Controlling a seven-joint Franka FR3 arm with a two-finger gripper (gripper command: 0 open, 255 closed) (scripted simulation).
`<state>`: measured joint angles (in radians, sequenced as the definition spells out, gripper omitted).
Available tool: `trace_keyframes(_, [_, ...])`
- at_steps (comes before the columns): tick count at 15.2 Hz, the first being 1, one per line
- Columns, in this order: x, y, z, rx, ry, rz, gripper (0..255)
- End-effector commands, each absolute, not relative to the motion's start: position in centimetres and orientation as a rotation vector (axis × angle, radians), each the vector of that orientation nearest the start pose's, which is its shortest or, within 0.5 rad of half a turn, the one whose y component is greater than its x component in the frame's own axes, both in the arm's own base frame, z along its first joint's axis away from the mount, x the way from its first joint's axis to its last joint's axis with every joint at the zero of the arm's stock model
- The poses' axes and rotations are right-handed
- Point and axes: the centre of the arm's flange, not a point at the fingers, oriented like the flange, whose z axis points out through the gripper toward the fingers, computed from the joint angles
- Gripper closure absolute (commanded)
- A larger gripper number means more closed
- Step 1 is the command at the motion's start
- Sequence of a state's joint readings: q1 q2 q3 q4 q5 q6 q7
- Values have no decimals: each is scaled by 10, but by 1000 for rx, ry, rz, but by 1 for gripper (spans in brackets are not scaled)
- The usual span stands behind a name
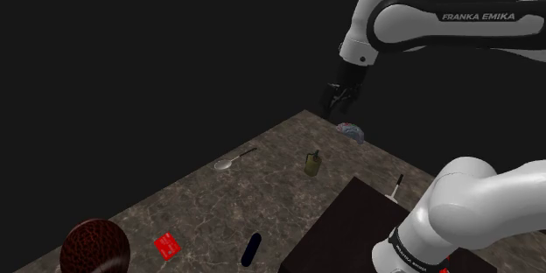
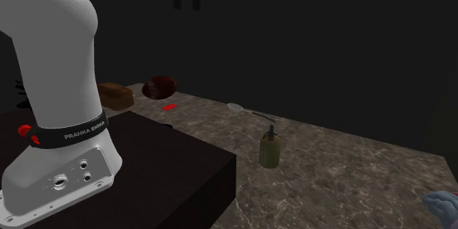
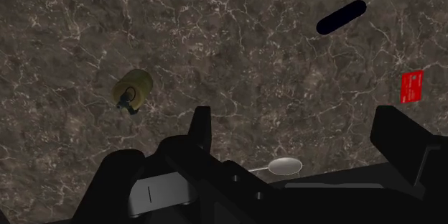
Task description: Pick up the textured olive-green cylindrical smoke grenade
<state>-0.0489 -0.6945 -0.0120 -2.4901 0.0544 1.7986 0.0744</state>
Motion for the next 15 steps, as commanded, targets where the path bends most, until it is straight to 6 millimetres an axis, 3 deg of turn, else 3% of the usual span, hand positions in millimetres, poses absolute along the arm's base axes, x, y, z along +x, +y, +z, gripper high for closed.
trace_keyframes(1, [345,-29,497,-3076,231,-9,0])
trace_keyframes(15, [382,-124,345,-3096,289,-21,0])
